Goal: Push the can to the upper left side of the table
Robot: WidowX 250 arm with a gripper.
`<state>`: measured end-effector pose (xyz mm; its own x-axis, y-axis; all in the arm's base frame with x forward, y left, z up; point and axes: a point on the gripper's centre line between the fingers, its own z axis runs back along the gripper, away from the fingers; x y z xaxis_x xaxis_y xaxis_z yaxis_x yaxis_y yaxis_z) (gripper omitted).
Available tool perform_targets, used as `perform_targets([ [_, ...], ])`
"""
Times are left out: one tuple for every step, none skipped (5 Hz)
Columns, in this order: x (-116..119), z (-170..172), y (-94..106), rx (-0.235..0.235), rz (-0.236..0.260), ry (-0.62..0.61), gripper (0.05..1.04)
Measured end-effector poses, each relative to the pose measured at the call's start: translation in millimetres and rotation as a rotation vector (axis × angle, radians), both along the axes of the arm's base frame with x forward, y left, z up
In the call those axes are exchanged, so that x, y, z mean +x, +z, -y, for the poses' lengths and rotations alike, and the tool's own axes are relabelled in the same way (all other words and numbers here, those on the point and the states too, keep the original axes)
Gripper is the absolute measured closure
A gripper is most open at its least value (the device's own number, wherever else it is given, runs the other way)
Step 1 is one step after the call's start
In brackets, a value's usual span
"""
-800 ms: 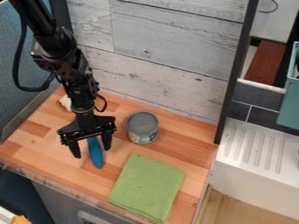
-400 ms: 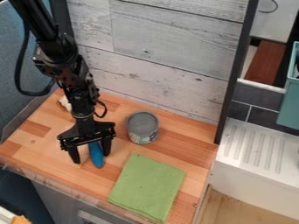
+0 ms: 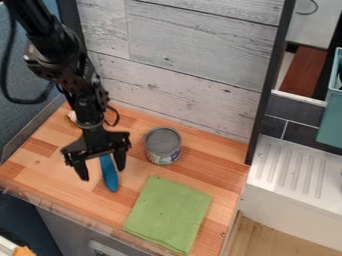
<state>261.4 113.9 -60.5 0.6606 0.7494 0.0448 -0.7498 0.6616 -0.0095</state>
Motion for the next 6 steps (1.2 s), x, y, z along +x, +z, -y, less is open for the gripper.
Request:
perform_targets([
  [-1.0,27.1,17.1,0.016,0.042,-0.028,0.085],
  [-2.5,52.1,25.3,-0.016,0.109,0.055,0.085],
  [11.4,73.5,26.1,0.004,0.117,0.128,0.085],
  [22.8,84.4,16.4,0.015,0.119,0.189,0.085],
  [39.7,89.5,7.3,-0.021,0.142,0.245,0.085],
  [59.4,94.9,-2.2,-0.066,0.157,0.255,0.085],
])
